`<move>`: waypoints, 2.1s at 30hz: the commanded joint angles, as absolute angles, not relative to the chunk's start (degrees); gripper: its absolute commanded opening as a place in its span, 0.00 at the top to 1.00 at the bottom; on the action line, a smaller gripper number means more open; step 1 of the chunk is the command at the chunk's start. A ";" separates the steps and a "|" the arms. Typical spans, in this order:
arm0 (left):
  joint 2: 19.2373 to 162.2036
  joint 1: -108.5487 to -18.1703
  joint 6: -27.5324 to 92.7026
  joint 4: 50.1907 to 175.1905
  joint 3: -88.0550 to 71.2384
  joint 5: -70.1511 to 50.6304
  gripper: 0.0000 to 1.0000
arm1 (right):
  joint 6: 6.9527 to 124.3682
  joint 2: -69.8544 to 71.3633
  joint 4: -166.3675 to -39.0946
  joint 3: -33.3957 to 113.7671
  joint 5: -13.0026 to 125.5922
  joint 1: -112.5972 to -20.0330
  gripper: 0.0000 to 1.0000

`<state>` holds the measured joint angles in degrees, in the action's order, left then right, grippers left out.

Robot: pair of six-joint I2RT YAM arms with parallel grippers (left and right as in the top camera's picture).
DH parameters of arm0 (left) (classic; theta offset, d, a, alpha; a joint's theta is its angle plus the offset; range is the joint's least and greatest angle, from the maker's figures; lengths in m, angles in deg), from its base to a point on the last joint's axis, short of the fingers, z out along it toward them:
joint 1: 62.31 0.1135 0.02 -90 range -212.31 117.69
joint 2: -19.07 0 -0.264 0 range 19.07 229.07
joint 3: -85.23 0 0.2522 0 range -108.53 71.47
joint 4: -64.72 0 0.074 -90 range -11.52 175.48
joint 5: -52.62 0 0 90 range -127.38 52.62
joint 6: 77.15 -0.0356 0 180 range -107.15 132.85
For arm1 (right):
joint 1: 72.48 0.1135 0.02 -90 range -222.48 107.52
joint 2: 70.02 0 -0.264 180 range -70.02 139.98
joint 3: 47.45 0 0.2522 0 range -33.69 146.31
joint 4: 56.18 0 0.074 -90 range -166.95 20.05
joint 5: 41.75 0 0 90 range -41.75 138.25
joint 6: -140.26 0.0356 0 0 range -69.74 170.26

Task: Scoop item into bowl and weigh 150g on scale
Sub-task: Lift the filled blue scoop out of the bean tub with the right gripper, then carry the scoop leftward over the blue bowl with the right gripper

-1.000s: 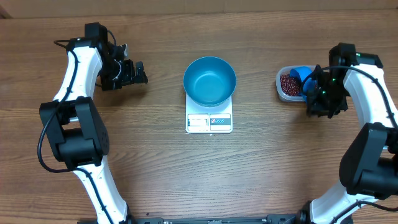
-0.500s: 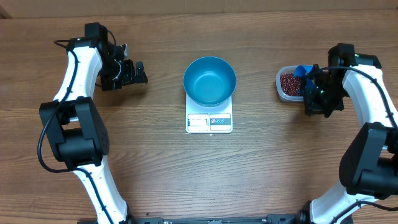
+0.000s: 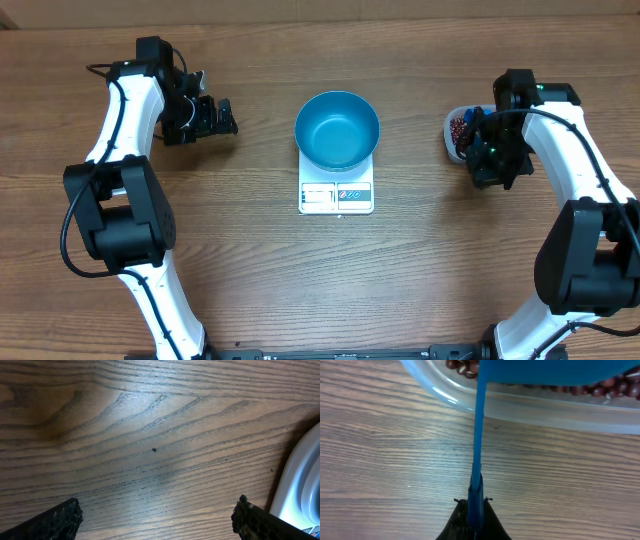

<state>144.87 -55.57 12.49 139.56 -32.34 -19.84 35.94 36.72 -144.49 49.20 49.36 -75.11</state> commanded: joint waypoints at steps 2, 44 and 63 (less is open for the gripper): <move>145.35 -55.96 11.57 139.52 -32.78 -19.97 0.01 | 35.04 37.16 -144.62 48.87 57.84 -75.81 0.96; 145.35 -55.96 11.57 139.52 -32.78 -19.97 0.00 | 24.94 37.16 -147.20 48.87 97.51 -101.01 0.96; 145.35 -55.96 11.59 139.52 -32.78 -19.97 0.01 | 16.00 37.16 -156.68 60.11 107.10 -90.39 0.96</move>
